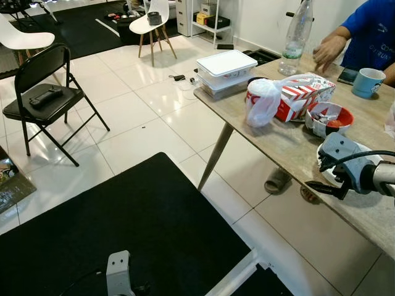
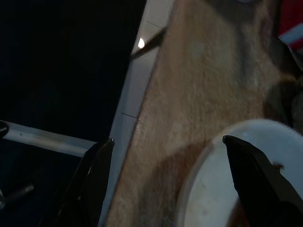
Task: Restocking fridge
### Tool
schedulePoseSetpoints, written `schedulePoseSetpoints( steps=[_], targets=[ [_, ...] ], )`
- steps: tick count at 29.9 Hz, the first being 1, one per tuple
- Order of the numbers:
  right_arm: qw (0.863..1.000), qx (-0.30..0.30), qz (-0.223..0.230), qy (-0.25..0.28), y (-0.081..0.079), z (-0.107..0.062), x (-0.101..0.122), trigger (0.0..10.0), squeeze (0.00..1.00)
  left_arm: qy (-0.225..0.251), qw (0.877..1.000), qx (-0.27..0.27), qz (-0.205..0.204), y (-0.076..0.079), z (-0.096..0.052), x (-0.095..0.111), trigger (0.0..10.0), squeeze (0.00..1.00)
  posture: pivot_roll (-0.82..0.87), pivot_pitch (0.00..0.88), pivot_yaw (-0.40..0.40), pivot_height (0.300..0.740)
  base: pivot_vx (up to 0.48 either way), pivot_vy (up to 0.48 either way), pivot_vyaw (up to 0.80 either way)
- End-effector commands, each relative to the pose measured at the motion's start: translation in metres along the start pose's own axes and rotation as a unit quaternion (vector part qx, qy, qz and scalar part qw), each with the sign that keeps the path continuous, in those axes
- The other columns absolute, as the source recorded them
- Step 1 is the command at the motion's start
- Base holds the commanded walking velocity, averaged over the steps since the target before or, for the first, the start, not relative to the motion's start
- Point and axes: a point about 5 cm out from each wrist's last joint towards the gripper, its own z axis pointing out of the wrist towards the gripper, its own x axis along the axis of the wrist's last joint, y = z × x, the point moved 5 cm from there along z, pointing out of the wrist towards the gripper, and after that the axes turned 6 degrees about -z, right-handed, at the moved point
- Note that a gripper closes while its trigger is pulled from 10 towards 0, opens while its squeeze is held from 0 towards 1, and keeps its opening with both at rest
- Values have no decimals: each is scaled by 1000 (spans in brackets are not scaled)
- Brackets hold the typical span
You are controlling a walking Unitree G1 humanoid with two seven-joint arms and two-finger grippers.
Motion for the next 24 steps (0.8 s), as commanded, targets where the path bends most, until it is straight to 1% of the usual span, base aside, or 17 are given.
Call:
schedulePoseSetpoints(
  steps=[1, 3, 4, 7, 13, 15, 18, 19, 21, 23, 24],
  targets=[
    [1000, -13, 8, -18, 5, -2, -6, 10000, 0, -5, 1000, 2, 4, -2, -1, -4, 10000, 0, -8, 0, 11, 740, 0, 0, 0],
    [999, -15, 18, -35, 5, -2, -11, 10000, 0, -5, 1000, 1, 5, -2, -1, -4, 10000, 0, -7, 0, 12, 740, 0, 0, 0],
    [999, -15, 18, -35, 5, -2, -11, 10000, 0, -5, 1000, 1, 5, -2, -1, -4, 10000, 0, -7, 0, 12, 740, 0, 0, 0],
    [998, -28, 44, -45, 9, -2, -15, 10000, 0, -4, 1000, 1, 5, -2, -1, -3, 10000, 0, -7, 0, 12, 740, 0, 0, 0],
    [996, -39, 61, -58, 11, -3, -20, 10000, 0, -5, 1000, 2, 6, -2, -1, -4, 10000, 0, -7, 0, 12, 740, 0, 0, 0],
    [996, -30, 64, -61, 8, -2, -22, 10000, 0, -3, 1000, 2, 0, -2, -1, -4, 10000, 0, -9, 0, 6, 740, 0, 0, 0],
    [995, -29, 56, -77, 8, -2, -24, 10000, 0, -4, 1000, 2, -2, -2, -1, -4, 10000, 0, -9, 0, 11, 740, 0, 0, 0],
    [995, -18, 60, -77, 4, 1, -22, 10000, 0, 0, 1000, 5, -5, -3, -1, -1, 10000, 0, -12, 0, 4, 740, 0, 0, 0],
    [995, -12, 65, -74, 2, 3, -21, 10000, 0, 3, 1000, 8, -7, -4, -1, 1, 10000, 0, -11, 0, -1, 740, 0, 0, 0],
    [995, -2, 76, -71, -2, 5, -19, 10000, 0, 5, 1000, 5, -15, -4, -1, 2, 10000, 0, -16, 0, 12, 740, 0, 0, 0],
    [995, -1, 84, -61, -3, 7, -16, 10000, 0, 2, 1000, 2, -9, -3, -1, 0, 10000, 0, -17, 0, 16, 740, 0, 0, 0]
  ],
)
